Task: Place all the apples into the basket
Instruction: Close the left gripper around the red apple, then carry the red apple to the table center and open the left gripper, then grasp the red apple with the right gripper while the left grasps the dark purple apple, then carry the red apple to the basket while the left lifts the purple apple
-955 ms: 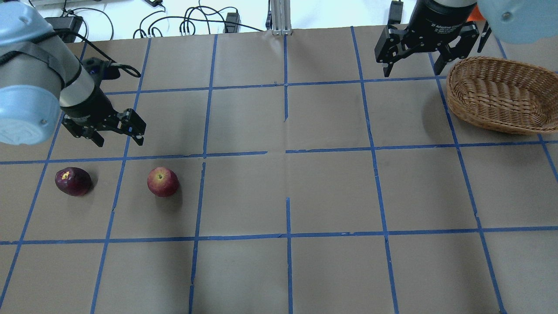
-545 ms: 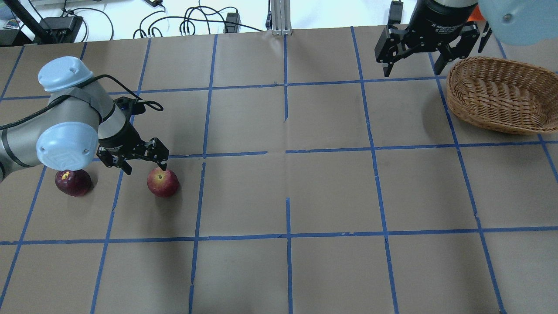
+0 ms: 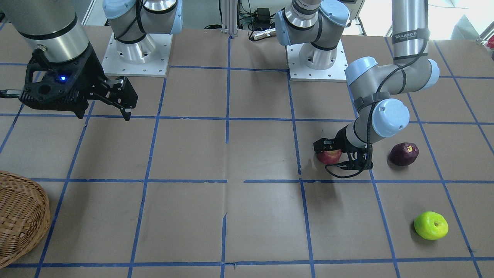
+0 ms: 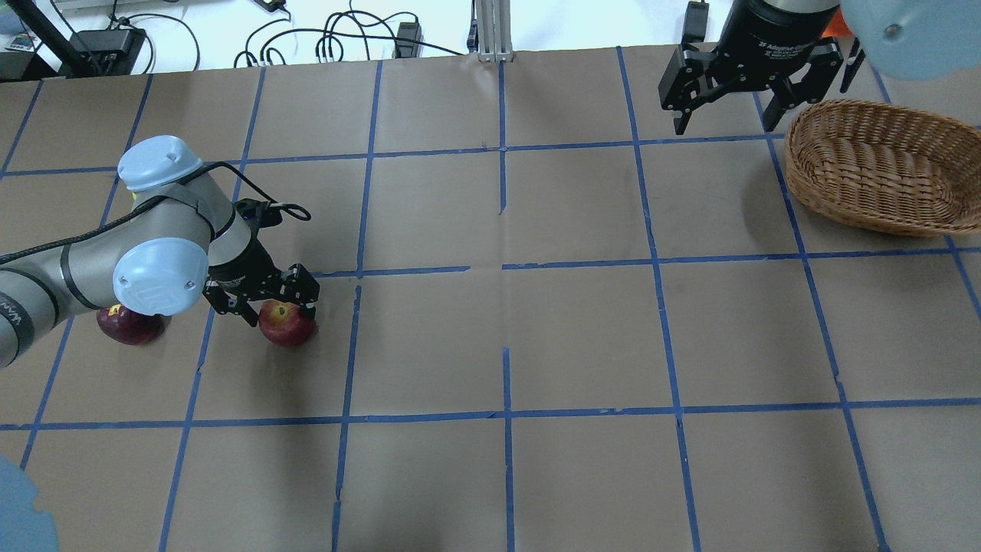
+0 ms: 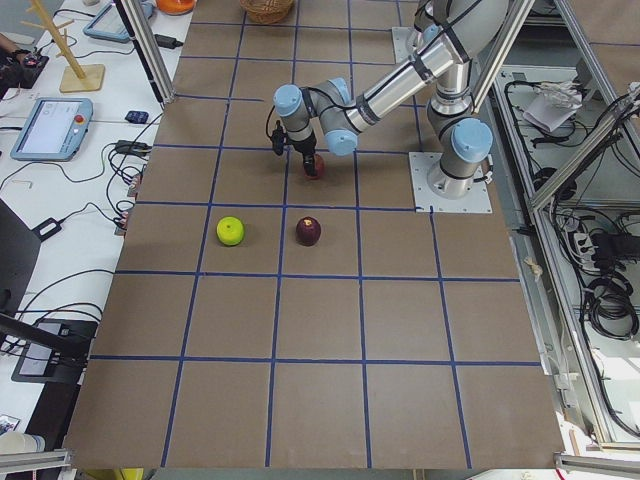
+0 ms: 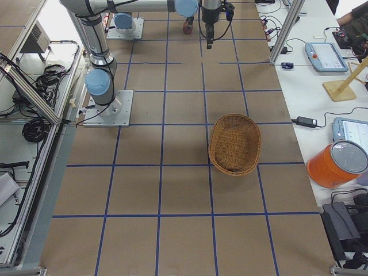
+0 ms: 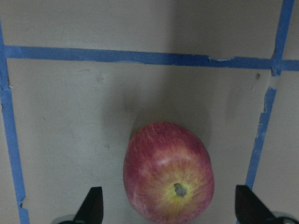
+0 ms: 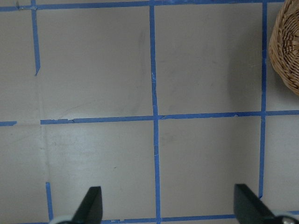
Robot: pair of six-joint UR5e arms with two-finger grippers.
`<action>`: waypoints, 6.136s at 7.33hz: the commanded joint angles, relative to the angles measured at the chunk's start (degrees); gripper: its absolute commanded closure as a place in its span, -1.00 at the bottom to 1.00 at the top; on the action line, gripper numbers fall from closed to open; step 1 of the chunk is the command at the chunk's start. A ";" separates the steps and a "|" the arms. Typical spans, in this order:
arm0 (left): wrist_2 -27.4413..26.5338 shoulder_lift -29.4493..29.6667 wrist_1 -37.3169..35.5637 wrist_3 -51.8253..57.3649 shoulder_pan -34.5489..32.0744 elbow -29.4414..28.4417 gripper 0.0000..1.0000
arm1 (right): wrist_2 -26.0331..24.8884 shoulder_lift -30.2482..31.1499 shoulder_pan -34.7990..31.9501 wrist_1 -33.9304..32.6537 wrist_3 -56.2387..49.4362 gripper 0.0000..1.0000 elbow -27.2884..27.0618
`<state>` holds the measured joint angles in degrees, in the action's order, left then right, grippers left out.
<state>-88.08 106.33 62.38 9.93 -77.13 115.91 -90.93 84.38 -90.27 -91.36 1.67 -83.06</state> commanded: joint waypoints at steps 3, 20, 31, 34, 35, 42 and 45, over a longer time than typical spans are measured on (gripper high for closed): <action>-2.54 -0.85 -0.33 -1.31 -2.32 -1.21 0.98 | -0.04 0.00 0.00 0.04 0.00 -1.00 0.00; 1.73 -0.93 20.56 -12.84 -9.13 -27.32 -1.00 | 6.79 -2.79 -3.93 -3.54 4.28 -1.00 -1.31; -11.32 4.40 1.96 30.93 20.18 -9.65 -1.00 | 6.38 -28.12 -20.30 -34.50 19.25 -1.00 -7.20; -12.20 6.43 1.43 30.76 20.27 -8.77 -1.00 | 2.45 -28.13 -22.83 -33.37 18.28 -0.09 -8.96; -12.29 6.26 1.43 30.67 20.27 -8.94 -0.25 | 3.47 -27.60 -22.07 -33.45 18.28 0.99 -7.75; 1.56 0.81 14.62 -9.22 -0.25 -18.08 0.92 | 0.76 -17.48 23.13 -18.40 -35.38 1.00 2.18; 5.29 4.40 8.24 -32.89 -18.33 -23.43 0.89 | 1.19 -29.57 35.13 -27.06 -51.21 1.00 6.58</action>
<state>-84.04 109.08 74.31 -12.64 -86.70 94.80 -89.80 60.46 -59.97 -112.87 -43.25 -78.18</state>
